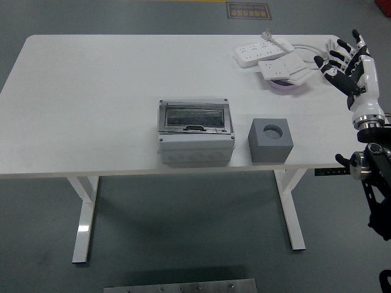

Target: Fetch the battery,place it into the box,close the lid of the box

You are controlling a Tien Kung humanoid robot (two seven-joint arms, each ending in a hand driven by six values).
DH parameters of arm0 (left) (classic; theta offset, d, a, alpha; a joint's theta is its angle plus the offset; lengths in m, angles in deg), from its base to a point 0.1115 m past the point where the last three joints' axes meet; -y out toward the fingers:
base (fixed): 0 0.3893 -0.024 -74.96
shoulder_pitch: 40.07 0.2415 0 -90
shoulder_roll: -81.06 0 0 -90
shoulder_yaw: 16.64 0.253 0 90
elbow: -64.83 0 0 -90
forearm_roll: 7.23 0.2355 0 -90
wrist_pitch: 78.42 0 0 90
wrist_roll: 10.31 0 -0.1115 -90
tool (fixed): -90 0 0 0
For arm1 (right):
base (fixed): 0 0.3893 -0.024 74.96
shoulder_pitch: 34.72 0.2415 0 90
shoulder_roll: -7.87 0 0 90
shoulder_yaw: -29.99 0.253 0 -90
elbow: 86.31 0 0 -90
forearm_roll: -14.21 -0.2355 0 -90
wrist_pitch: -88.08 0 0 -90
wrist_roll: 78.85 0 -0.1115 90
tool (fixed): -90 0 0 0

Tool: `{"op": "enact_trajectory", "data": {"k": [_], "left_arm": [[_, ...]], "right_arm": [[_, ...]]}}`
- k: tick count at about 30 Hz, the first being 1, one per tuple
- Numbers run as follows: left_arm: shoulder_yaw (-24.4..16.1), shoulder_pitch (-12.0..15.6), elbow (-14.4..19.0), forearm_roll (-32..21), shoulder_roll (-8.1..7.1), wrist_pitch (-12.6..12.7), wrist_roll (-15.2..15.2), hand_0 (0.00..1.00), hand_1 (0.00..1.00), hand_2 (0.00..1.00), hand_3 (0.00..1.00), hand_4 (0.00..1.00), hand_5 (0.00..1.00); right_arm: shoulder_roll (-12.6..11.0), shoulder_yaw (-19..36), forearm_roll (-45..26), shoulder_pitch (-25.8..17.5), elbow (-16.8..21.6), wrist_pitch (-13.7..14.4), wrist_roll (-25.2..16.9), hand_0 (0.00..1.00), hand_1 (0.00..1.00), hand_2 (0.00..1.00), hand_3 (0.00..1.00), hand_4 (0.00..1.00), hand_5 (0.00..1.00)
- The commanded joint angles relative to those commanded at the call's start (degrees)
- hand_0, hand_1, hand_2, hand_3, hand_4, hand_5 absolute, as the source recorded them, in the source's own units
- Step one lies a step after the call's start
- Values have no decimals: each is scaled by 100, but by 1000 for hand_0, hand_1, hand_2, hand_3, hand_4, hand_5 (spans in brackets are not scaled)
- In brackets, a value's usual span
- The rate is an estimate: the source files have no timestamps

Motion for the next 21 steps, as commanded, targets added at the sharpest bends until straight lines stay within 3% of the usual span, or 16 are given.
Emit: {"op": "enact_trajectory", "data": {"k": [10,21], "left_arm": [[70,-19,19,49,-9,99,124,668,676,544,536,325,2],[123,-26,34,81,-9,219,206,668,670,546,540,342,2]], "right_arm": [[-4,89,-13,-4,67,-19,33,830,828,875,961,998,523],[7,117,-5,-7,112,-20,95,833,829,874,955,998,542]]}}
